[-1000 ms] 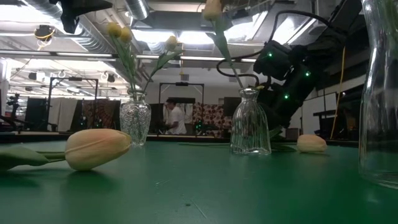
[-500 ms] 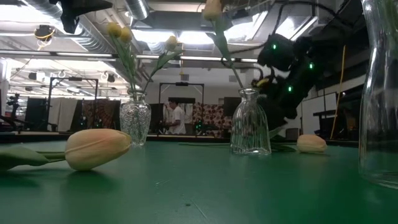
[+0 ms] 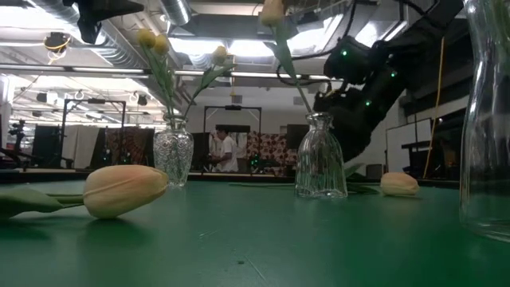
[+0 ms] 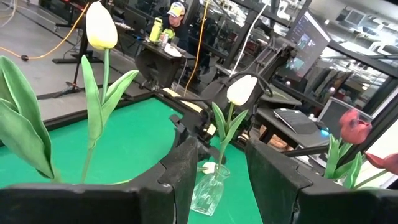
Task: Sort flowers into vase by color
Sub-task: Put the top white tulip into the center transparent vase
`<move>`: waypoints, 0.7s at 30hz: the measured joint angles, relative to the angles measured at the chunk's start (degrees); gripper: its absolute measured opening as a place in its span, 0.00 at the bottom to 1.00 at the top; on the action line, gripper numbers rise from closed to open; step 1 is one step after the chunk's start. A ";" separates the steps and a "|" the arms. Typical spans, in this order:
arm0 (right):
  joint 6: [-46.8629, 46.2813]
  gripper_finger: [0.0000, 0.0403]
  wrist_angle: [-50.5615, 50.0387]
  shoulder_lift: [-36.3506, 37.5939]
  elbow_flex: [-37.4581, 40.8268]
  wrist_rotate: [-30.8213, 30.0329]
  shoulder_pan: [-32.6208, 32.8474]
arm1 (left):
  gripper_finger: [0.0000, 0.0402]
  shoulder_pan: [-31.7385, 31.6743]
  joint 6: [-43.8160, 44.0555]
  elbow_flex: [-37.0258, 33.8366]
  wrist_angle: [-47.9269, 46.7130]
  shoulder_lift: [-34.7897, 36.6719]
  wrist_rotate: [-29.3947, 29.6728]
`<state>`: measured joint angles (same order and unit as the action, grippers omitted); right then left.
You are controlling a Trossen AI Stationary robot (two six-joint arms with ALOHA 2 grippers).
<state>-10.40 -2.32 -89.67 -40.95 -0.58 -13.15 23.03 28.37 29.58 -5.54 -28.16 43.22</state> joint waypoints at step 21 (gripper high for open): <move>-1.32 0.21 2.93 -7.35 -0.30 -6.80 0.13 | 0.34 -0.02 -0.06 0.00 -0.04 0.00 0.00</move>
<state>-11.73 0.61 -97.02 -41.25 -7.38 -13.01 23.00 28.32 29.58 -5.58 -28.16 43.22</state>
